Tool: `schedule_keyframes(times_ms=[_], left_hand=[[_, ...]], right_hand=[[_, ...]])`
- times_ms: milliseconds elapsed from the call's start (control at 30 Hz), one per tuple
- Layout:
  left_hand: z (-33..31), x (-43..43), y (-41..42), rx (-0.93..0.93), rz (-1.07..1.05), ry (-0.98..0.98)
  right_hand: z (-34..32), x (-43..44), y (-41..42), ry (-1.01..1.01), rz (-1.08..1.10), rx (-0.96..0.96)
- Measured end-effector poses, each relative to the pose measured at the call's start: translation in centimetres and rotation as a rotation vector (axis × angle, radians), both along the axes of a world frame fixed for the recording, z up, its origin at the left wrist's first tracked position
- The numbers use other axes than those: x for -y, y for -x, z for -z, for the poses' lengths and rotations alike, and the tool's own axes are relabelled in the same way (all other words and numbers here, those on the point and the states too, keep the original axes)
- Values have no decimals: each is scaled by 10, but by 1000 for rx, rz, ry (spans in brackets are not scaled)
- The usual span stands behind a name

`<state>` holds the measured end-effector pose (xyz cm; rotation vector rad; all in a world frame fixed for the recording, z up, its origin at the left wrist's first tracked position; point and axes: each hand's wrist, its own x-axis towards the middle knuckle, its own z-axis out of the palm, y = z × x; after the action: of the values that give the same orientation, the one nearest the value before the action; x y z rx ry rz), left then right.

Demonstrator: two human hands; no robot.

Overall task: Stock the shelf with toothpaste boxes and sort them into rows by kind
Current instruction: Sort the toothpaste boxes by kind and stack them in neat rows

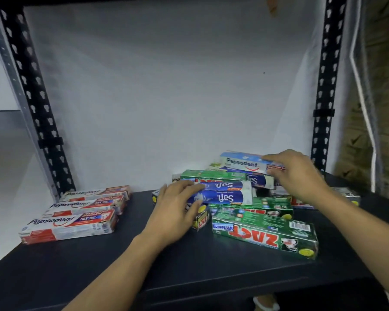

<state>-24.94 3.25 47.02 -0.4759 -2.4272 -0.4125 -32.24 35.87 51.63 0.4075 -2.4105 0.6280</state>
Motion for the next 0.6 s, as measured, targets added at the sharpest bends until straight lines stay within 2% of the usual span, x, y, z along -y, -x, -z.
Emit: schedule_keyframes(times_ms=[133, 200, 333, 500, 600], left_hand=[[-4, -4, -7, 6, 20, -51], [-5, -6, -9, 43, 17, -64], [-6, -5, -13, 53, -23, -17], [-8, -3, -31, 44, -81, 25], [-5, 1, -48, 23, -131, 18]], right_hand=[[15, -46, -5, 114, 192, 33], [21, -60, -6, 109, 247, 82], [18, -68, -11, 123, 173, 191], [3, -56, -18, 15, 141, 69], [-9, -34, -22, 3, -8, 69]])
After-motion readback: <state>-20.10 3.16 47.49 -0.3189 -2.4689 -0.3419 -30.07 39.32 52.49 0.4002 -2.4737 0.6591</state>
